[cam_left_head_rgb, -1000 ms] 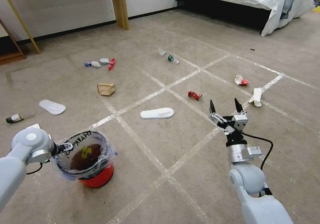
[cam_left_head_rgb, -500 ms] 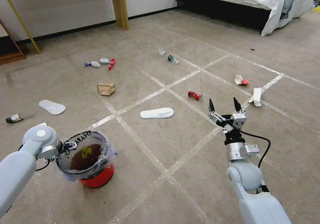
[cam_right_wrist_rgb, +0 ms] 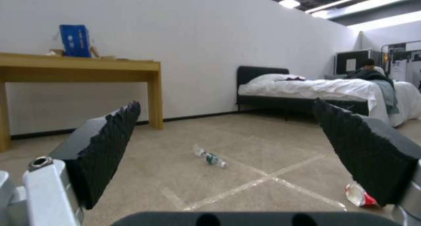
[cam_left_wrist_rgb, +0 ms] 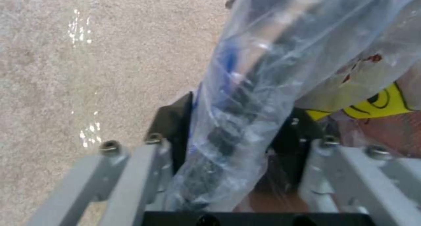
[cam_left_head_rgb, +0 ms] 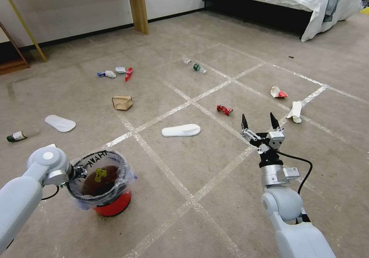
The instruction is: Pick up the trash bin and place the garbage on the floor into it.
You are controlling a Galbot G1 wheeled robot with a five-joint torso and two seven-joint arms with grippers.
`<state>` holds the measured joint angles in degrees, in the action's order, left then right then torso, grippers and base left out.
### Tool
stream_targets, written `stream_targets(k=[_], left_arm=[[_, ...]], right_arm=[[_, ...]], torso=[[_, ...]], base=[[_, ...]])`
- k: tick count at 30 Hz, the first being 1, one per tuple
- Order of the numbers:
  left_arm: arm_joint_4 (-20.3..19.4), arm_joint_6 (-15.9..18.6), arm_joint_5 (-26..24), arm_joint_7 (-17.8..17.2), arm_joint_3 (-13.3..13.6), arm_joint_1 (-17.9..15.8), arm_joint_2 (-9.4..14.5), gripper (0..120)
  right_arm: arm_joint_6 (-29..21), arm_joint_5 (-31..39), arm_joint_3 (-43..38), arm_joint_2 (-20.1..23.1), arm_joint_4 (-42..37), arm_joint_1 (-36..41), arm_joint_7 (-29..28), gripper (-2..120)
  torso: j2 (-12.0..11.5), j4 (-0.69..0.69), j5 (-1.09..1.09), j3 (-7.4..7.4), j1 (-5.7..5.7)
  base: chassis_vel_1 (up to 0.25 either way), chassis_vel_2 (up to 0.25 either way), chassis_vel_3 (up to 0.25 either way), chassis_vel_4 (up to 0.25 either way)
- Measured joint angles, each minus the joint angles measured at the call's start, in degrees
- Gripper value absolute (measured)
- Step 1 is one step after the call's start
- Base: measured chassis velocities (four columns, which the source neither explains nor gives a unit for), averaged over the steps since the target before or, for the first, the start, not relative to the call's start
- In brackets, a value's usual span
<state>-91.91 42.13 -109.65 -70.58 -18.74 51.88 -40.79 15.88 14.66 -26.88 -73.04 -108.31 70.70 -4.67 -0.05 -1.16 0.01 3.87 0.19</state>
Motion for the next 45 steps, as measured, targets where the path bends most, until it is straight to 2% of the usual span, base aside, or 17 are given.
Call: stream_targets(k=[1,4,7,8,10,12,24,30,32,33,34,35,36,40,41,44,45], left_arm=[[0.00,0.00,0.00,0.00,0.00,0.00,0.00,39],[-0.76,-0.01,-0.57,-0.01,0.11,0.66,0.14,25],[-0.91,-0.01,-0.69,0.02,0.11,0.77,0.15,23],[-1.41,-0.01,-1.12,0.07,-0.01,1.12,0.15,14],[-2.64,-0.01,-1.76,0.22,-0.26,1.90,0.20,5],[-3.07,-0.02,-1.91,0.30,-0.29,2.20,0.29,2],[-3.48,-0.19,-4.41,-0.52,0.37,2.45,-0.39,1],[-4.55,-0.24,-5.59,-1.53,-1.37,2.92,-1.77,0],[-6.45,-0.97,-7.67,-3.20,-3.01,3.13,-3.11,0],[-6.45,-0.97,-7.67,-3.20,-3.01,3.13,-3.11,0],[-9.19,-1.95,-8.71,-4.52,-4.25,3.33,-3.37,0],[-11.05,-2.39,-8.96,-4.84,-4.95,3.57,-3.10,0],[-13.40,-2.74,-9.49,-5.18,-5.66,3.90,-2.41,0],[-16.67,-3.27,-10.69,-6.02,-6.59,4.15,-1.03,0],[-17.77,-3.64,-11.68,-7.11,-7.08,3.97,-0.29,0],[-19.31,-4.24,-13.40,-8.72,-7.63,3.50,0.99,0],[-20.49,-4.75,-15.40,-10.13,-8.20,2.95,2.18,0]], right_arm=[[0.00,0.00,0.00,0.00,0.00,0.00,0.00,100],[0.00,0.04,-0.32,0.05,-0.65,0.63,-0.08,100],[0.00,0.04,-0.40,0.07,-0.73,0.77,-0.10,100],[0.02,0.04,-0.54,0.07,-0.88,1.10,-0.16,100],[0.04,0.02,-0.59,0.02,-1.17,1.53,-0.22,100],[0.05,0.01,-0.59,0.01,-1.33,1.72,-0.22,100],[0.16,-0.35,-1.11,-0.19,-1.78,2.89,-0.16,100],[0.17,-0.42,-1.21,-0.68,-1.50,2.69,-0.17,100],[0.17,-0.41,-1.21,-0.78,-1.44,2.52,-0.22,100],[0.17,-0.41,-1.21,-0.78,-1.44,2.52,-0.22,100],[0.17,-0.34,-1.33,-0.76,-1.43,2.48,-0.27,100],[0.17,-0.30,-1.44,-0.71,-1.39,2.46,-0.28,100],[0.16,-0.26,-1.53,-0.64,-1.30,2.43,-0.29,100],[0.17,-0.15,-1.68,-0.58,-1.29,2.22,-0.30,100],[0.16,-0.05,-1.74,-0.66,-1.29,2.10,-0.31,100],[0.16,0.15,-1.90,-0.83,-1.29,1.89,-0.47,100],[0.26,0.12,-2.05,-1.00,-1.13,1.80,-0.63,100]], torso=[[0.00,0.00,0.00,0.00,0.00],[0.00,0.01,0.02,0.00,0.00],[0.00,0.01,0.02,0.00,0.00],[0.01,0.01,0.01,-0.01,0.00],[0.00,0.01,0.04,-0.01,-0.01],[0.01,0.02,0.04,-0.02,-0.01],[0.01,0.02,0.02,-0.01,-0.01],[0.01,-0.04,-0.05,0.01,-0.01],[-0.01,-0.08,-0.21,0.04,0.01],[-0.01,-0.08,-0.21,0.04,0.01],[-0.01,-0.13,-0.22,0.04,0.02],[-0.01,-0.11,-0.06,0.03,0.02],[0.00,-0.07,-0.01,0.03,0.02],[-0.01,-0.02,-0.09,0.02,0.02],[-0.01,-0.01,-0.02,0.02,0.02],[0.00,0.00,-0.04,0.01,0.02],[-0.01,0.00,-0.04,0.01,0.02]], base=[[0.000,0.000,0.000,0.000],[0.000,0.000,0.000,0.000],[0.000,0.000,0.000,0.000],[0.000,0.000,0.000,0.000],[0.000,0.000,0.000,0.000],[0.000,0.000,0.000,0.000],[0.000,0.000,0.000,0.000],[0.000,0.000,0.000,0.000],[0.000,0.000,0.000,0.000],[0.000,0.000,0.000,0.000],[0.000,0.000,0.000,0.000],[0.000,0.000,0.000,0.000],[0.000,0.000,0.000,0.000],[0.000,0.000,0.000,0.000],[0.000,0.000,0.000,0.000],[0.000,0.000,0.000,0.000],[0.000,0.000,0.000,0.000]])
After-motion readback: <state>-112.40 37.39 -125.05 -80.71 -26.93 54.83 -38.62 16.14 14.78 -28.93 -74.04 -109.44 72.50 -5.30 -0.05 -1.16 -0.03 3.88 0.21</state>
